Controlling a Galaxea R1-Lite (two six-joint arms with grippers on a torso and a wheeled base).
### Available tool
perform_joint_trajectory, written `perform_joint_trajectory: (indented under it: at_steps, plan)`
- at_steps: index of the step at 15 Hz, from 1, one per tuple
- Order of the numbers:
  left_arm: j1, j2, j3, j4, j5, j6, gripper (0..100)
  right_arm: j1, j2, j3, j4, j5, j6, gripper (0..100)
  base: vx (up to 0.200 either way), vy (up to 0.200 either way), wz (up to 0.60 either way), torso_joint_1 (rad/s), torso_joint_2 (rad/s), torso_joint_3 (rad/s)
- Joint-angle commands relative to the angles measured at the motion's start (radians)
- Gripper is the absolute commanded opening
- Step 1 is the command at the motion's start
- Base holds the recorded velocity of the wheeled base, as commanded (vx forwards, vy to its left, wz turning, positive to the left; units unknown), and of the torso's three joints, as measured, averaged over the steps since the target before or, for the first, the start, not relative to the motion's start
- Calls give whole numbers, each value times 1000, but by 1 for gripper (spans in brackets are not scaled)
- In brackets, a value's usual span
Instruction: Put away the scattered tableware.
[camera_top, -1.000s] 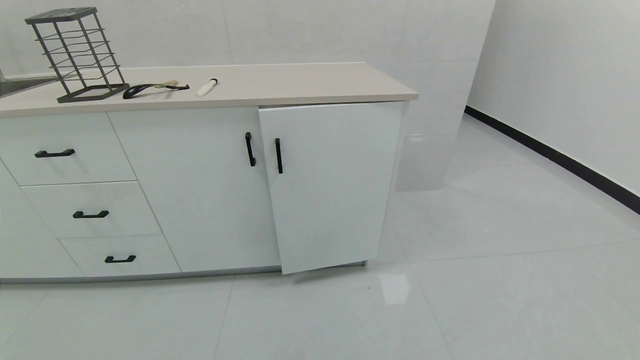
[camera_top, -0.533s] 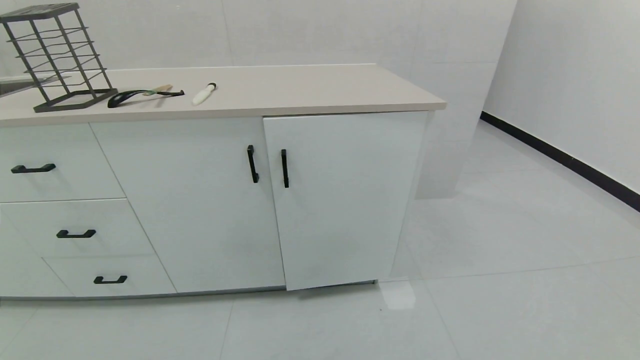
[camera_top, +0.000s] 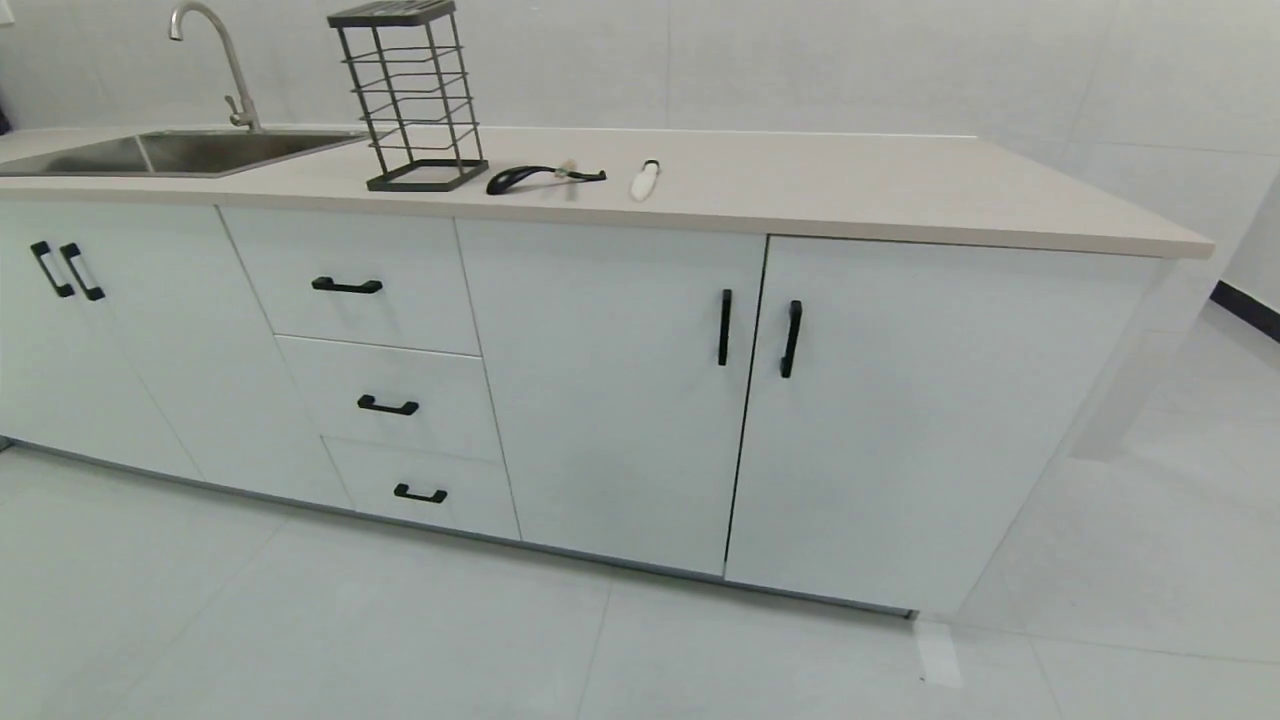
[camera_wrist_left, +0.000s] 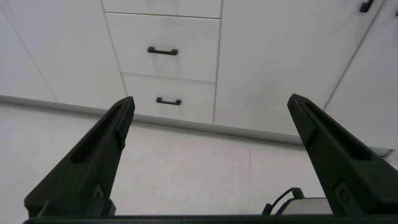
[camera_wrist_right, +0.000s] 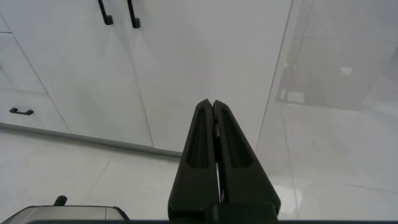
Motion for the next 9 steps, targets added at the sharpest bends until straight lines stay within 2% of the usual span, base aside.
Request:
perform_joint_trajectory:
  at_steps: [1,2,8,9]
  plan:
    - [0,0,0,-1,0,0,100,0,3,0,1,0,0,0,200,200,0,-2,7,-2]
    - [0,0,0,-1,0,0,100,0,3,0,1,0,0,0,200,200,0,-2,-2,-2]
    - [0,0,0,-1,0,0,100,0,1,0,1,0,0,0,200,0,0,3,6,4]
    - [0,0,0,-1,0,0,100,0,1,0,1,0,0,0,200,200,0,2,2,2]
